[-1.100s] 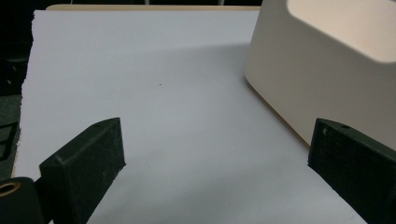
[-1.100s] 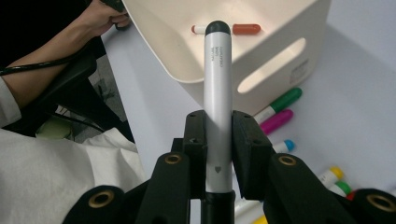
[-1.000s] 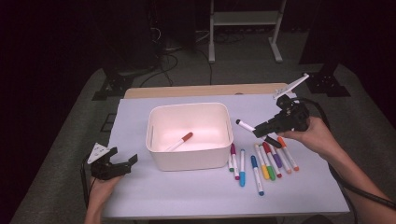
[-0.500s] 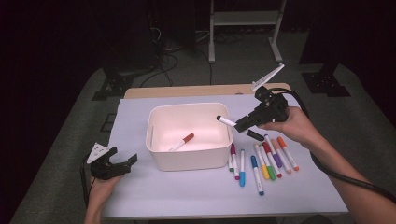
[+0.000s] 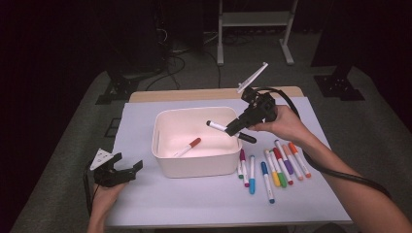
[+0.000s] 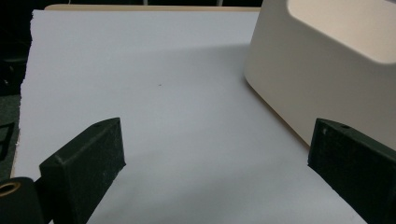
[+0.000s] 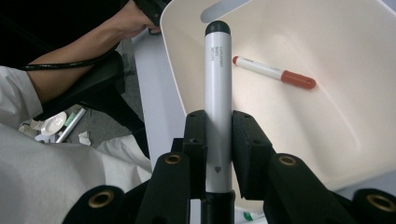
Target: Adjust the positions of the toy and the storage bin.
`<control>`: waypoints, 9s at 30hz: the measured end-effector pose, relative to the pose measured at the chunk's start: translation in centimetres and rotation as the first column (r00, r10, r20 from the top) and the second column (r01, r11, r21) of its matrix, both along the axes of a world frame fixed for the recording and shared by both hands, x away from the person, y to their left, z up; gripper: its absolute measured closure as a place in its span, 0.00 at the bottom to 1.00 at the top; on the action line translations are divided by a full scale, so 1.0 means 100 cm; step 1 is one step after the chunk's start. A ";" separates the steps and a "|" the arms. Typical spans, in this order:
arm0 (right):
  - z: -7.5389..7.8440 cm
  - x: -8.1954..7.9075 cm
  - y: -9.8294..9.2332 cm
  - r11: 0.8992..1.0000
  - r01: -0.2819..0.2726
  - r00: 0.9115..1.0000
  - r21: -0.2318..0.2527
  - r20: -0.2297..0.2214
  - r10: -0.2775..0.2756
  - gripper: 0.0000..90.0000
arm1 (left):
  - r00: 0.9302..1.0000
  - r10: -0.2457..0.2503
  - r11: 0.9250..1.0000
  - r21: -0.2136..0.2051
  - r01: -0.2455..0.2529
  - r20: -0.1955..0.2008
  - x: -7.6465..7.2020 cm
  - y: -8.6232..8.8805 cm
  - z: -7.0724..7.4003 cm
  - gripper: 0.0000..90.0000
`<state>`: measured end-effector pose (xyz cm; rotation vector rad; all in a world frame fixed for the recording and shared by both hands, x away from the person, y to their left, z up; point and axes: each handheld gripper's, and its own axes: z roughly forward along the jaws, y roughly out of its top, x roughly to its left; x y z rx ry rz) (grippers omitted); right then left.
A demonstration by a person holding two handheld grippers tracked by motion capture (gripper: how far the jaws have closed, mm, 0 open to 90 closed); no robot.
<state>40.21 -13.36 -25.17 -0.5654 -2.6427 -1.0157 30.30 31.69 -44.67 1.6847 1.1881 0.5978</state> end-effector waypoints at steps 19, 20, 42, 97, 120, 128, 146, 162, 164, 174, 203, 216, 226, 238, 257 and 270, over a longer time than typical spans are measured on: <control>-0.025 0.016 0.063 0.991 -0.105 0.994 -0.086 -0.022 0.103 0.84 | 1.000 0.001 1.000 -0.007 -0.001 0.003 -0.001 0.002 0.000 0.03; -0.026 0.017 0.065 0.990 -0.109 0.994 -0.089 -0.025 0.108 0.84 | 1.000 0.001 1.000 -0.007 -0.001 0.003 -0.001 0.002 0.000 0.03; -0.061 0.027 0.102 0.967 -0.169 0.985 -0.190 -0.062 0.160 0.77 | 1.000 0.007 1.000 -0.012 -0.007 0.005 -0.002 0.005 0.000 0.03; -0.059 -0.017 -0.144 0.947 0.320 0.946 -0.028 0.056 -0.318 0.63 | 1.000 0.010 1.000 -0.007 -0.010 -0.010 -0.003 0.001 -0.001 0.03; -0.147 -0.029 -0.218 0.852 0.513 0.855 -0.101 -0.029 -0.518 0.60 | 1.000 -0.002 1.000 0.002 0.002 -0.020 -0.002 -0.001 -0.002 0.03; -0.162 -0.030 -0.227 0.834 0.540 0.837 -0.118 -0.035 -0.547 0.58 | 1.000 -0.002 1.000 -0.001 0.002 -0.020 -0.002 -0.001 -0.002 0.03; -0.182 -0.030 -0.222 0.792 0.577 0.816 -0.201 0.099 -0.569 0.68 | 1.000 -0.002 1.000 -0.004 0.002 -0.022 -0.002 -0.001 -0.002 0.03; -0.182 -0.032 -0.221 0.766 0.606 0.796 -0.216 0.155 -0.586 0.84 | 1.000 -0.003 1.000 -0.004 0.003 -0.021 -0.002 -0.001 -0.002 0.03; -0.182 -0.032 -0.223 0.767 0.608 0.793 -0.206 0.137 -0.593 0.84 | 1.000 -0.002 1.000 -0.005 0.002 -0.021 -0.002 -0.001 -0.002 0.03; -0.172 -0.035 -0.237 0.796 0.594 0.803 -0.116 0.028 -0.595 0.84 | 1.000 -0.001 1.000 -0.002 0.001 -0.023 -0.002 -0.001 -0.002 0.03; -0.053 -0.033 -0.160 0.953 0.297 0.955 0.062 0.005 -0.298 0.84 | 1.000 0.000 1.000 -0.006 -0.001 -0.024 -0.001 0.000 -0.003 0.03; -0.009 -0.028 -0.103 0.986 0.161 0.985 0.045 0.054 -0.164 0.84 | 1.000 -0.002 1.000 -0.004 0.002 -0.023 -0.002 0.000 -0.002 0.03; 0.002 -0.021 -0.070 0.995 0.094 0.994 0.034 0.056 -0.096 0.84 | 1.000 -0.003 1.000 -0.007 0.003 -0.021 -0.002 0.000 -0.002 0.03; 0.009 -0.011 -0.021 1.000 0.003 0.999 -0.001 0.053 -0.003 0.84 | 1.000 -0.003 1.000 -0.015 0.003 -0.018 -0.002 0.001 -0.002 0.03; -0.011 0.008 0.037 0.995 -0.087 0.996 -0.051 0.021 0.088 0.84 | 1.000 -0.008 1.000 -0.015 0.008 -0.017 -0.002 0.002 -0.002 0.03; -0.032 0.017 0.062 0.987 -0.130 0.991 -0.090 -0.012 0.130 0.84 | 1.000 -0.007 1.000 -0.018 0.007 -0.014 -0.003 0.002 -0.002 0.03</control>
